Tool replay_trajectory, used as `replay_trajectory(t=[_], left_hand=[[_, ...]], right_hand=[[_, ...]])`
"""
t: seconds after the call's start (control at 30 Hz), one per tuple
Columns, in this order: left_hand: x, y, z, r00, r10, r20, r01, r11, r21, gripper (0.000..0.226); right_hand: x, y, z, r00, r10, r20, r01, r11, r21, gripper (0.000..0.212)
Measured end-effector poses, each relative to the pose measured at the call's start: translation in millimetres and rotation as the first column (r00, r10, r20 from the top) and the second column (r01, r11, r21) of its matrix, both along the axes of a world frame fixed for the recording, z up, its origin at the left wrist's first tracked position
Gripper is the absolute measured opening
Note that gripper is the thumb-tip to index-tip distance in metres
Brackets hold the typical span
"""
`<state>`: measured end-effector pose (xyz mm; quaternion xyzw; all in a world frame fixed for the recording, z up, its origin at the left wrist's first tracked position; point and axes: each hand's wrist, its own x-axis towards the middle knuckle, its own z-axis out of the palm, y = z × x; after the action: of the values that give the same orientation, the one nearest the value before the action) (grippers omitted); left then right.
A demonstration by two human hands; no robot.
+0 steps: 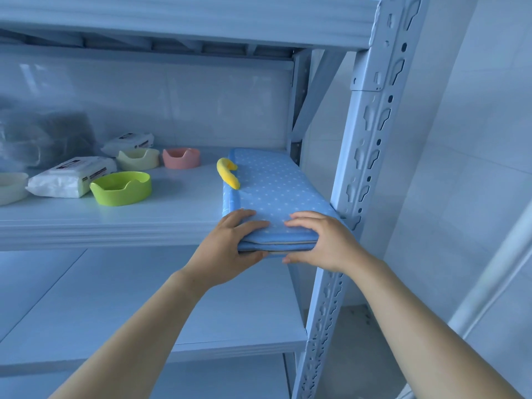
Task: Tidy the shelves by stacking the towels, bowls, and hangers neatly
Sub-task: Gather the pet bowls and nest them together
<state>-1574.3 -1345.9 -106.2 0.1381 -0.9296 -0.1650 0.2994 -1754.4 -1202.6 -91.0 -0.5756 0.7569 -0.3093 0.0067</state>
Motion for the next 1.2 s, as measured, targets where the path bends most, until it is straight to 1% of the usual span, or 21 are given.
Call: replay_trajectory(t=[0.03,0.1,0.17,0.23,0.33,0.43,0.8,0.97,1.2], left_hand=[[1.2,1.0,-0.8,1.000,0.011,-0.013,-0.011,1.000,0.008,0.054],[3.8,2.4,-1.4,1.000,0.019,-0.022,-0.019,1.000,0.022,0.054],[6.2,2.1,-0.3,0.999,0.027,-0.024,-0.026,0.999,0.042,0.050],[9.5,0.0,2.1,0.998,0.050,-0.025,-0.049,0.997,0.059,0.045],[19.5,-5.9,7.3,0.995,0.095,-0.035,-0.093,0.994,0.063,0.037],[35.6,-14.8,12.2,0.991,0.119,-0.059,-0.116,0.992,0.053,0.031],[116.0,-80.3,23.4,0.931,0.353,-0.092,-0.344,0.934,0.094,0.025],[165.2,-123.6,27.7,0.910,0.407,-0.083,-0.400,0.913,0.084,0.023],[224.6,-185.7,33.4,0.895,0.441,-0.064,-0.437,0.897,0.067,0.020]], right_hand=[[2.0,-0.4,3.2,0.999,0.018,0.029,-0.017,0.999,-0.039,0.071],[7.0,-4.0,7.7,0.998,0.042,0.039,-0.037,0.992,-0.117,0.061],[12.5,-10.9,10.0,0.999,0.047,0.016,-0.044,0.985,-0.165,0.043],[19.0,-19.1,11.7,0.998,0.057,0.008,-0.054,0.981,-0.186,0.027],[29.7,-33.4,12.4,0.996,0.086,0.017,-0.082,0.980,-0.180,0.017],[42.2,-50.4,13.6,0.993,0.117,0.014,-0.113,0.978,-0.177,0.015],[117.7,-142.9,27.6,0.959,0.285,0.013,-0.279,0.947,-0.162,0.014],[158.5,-197.2,28.6,0.948,0.318,0.010,-0.312,0.936,-0.160,0.012],[217.9,-266.3,30.4,0.931,0.366,0.004,-0.358,0.912,-0.201,0.010]])
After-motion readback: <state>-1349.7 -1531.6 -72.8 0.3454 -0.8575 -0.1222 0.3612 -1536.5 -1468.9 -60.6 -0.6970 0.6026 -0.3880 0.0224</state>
